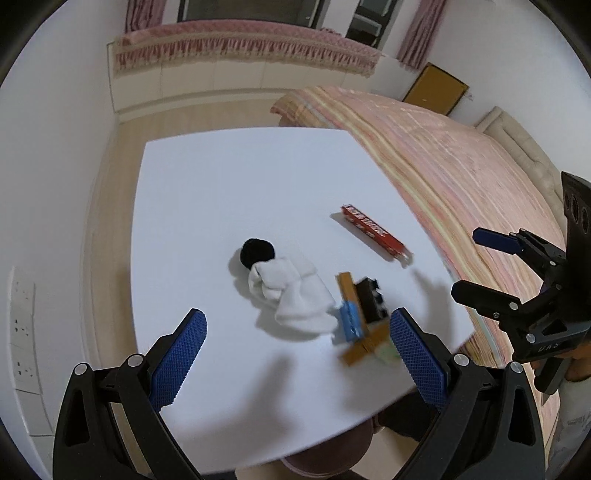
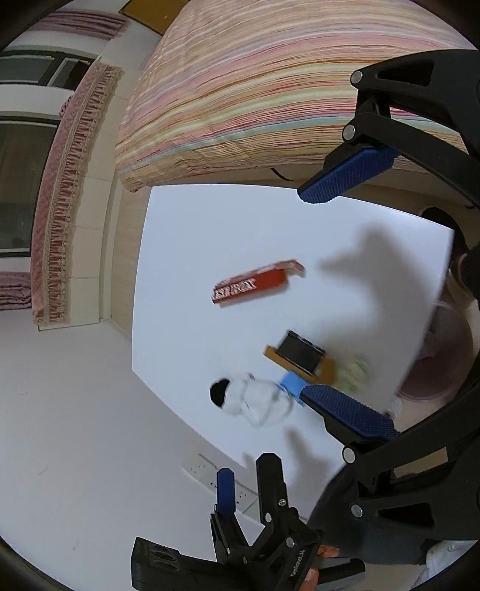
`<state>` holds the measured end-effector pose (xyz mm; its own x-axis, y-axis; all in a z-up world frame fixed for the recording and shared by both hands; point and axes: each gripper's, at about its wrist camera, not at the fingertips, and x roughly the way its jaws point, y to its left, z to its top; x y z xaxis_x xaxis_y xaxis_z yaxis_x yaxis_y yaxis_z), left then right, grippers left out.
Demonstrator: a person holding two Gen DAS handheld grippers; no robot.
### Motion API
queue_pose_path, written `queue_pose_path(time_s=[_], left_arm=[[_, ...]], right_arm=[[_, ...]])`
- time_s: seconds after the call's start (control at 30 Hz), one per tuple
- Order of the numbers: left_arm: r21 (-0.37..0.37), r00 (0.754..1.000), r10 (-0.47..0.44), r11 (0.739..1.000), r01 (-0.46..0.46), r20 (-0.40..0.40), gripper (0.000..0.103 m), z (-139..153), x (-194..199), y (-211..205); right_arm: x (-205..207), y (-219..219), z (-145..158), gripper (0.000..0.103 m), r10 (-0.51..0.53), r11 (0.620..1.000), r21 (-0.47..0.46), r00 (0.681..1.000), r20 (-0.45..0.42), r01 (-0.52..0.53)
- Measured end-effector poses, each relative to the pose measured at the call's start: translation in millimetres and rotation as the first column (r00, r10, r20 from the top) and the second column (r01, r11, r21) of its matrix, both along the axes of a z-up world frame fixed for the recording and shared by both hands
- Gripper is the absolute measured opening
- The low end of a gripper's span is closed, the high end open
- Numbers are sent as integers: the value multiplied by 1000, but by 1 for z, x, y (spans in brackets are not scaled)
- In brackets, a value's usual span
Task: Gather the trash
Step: 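Reach both tools back to the table toward the white sock and red box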
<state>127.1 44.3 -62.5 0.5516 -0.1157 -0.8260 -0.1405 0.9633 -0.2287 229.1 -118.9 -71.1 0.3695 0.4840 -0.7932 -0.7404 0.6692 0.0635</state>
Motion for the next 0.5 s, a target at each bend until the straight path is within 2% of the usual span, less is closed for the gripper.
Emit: queue_pose_path(time_s=[0.2,0.37,0.4,0.47,0.5], left_arm=[[-45,999,11,999,-13,-49,95,-22,14,6],[-54,998,15,998,-18,-61,95,-32,22,7],[-52,998,12,999,-15,-61,93,-33,23,5],[-51,998,7,999,-10,-62,82,-34,26,4],[-48,998,5,999,-8,-64,81,-35,27,4]], right_arm=[[25,17,-21,96,22,999,-33,1000,-23,-22],[38,28,-39,83,34,997,-63,998,-47,-37],[41,31,-41,80,36,997,-66,998,-50,-39],[43,33,-44,75,41,997,-66,998,-54,-44],[44,35,-45,72,41,997,-65,998,-54,-44]])
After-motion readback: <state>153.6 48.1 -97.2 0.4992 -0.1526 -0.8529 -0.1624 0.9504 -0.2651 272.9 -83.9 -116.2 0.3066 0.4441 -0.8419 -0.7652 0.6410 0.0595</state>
